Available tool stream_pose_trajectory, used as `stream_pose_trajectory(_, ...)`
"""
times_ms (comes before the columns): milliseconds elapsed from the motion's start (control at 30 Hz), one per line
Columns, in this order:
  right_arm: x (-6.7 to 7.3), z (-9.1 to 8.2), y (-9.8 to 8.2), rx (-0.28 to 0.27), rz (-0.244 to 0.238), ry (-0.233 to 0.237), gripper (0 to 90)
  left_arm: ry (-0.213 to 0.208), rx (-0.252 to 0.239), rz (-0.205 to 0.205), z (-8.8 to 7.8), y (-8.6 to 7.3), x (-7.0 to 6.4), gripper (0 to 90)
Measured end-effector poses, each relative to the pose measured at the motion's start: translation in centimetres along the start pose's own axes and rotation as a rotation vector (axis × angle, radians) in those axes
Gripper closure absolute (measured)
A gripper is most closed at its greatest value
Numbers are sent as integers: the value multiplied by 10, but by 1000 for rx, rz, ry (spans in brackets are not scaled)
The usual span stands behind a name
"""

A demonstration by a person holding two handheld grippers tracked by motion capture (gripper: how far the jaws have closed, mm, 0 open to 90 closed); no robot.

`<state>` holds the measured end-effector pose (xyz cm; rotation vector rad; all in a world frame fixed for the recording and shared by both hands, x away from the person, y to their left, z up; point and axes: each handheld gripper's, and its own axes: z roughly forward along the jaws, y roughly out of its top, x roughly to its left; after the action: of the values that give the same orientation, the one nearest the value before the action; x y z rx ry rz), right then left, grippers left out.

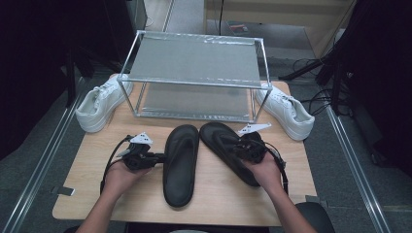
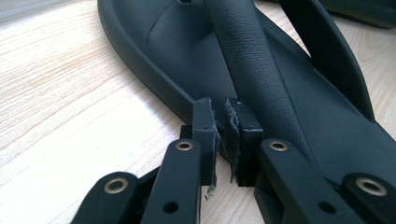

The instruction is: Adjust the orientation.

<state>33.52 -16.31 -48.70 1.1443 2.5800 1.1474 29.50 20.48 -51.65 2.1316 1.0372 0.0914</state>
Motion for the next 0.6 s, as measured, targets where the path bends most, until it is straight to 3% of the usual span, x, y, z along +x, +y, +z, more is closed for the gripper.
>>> stream_pose_trajectory(433, 4, 4, 0, -8, 5, 26, 884, -1, 8, 11, 0, 1, -1, 838)
stream_pose_trajectory(600, 7, 6, -1, -8, 5, 29, 880, -41, 25, 49, 8, 5, -11, 831)
